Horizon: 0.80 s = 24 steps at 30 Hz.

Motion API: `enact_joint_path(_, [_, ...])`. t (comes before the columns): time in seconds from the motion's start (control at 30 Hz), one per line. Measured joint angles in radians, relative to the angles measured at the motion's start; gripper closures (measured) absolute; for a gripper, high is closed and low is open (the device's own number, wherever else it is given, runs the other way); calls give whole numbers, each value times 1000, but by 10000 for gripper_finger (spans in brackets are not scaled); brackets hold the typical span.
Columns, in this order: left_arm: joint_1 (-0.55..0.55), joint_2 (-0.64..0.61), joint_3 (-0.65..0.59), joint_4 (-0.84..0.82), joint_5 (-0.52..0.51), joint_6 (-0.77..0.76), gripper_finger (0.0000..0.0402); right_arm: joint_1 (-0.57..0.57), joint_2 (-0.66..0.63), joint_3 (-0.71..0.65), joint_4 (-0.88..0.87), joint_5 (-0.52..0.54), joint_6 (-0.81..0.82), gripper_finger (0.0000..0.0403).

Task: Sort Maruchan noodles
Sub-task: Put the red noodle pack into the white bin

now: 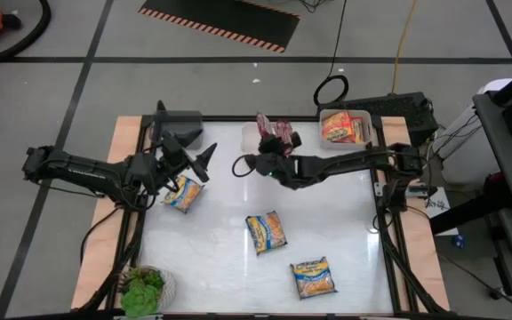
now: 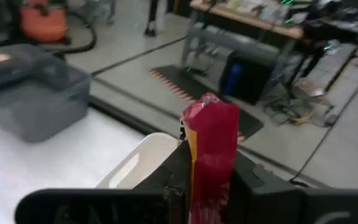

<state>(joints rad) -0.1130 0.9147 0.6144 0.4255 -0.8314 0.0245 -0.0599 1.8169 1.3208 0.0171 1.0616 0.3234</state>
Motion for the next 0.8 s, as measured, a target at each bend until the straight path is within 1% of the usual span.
enact_joint_path(0.1, [-1,0,0,19,2,-2,85,7,37,0,119,39,-27,358])
enact_joint_path(0.2, [-7,0,0,40,22,-5,85,3,89,1,245,54,-67,358])
enact_joint_path(0.33, [-22,0,0,51,30,0,85,1,171,0,392,130,-135,358])
enact_joint_path(0.5, [-30,0,0,50,30,13,85,-6,245,0,514,189,-183,358])
enact_joint_path(0.57, [-34,0,0,47,30,12,85,-7,268,0,560,228,-207,358])
enact_joint_path(0.67, [-41,0,0,47,29,12,85,-18,293,0,678,272,-264,358])
enact_joint_path(0.73, [-41,0,0,47,30,12,85,-31,315,0,745,273,-300,358])
enact_joint_path(0.8, [-42,0,0,47,29,7,85,-41,335,0,773,268,-318,358])
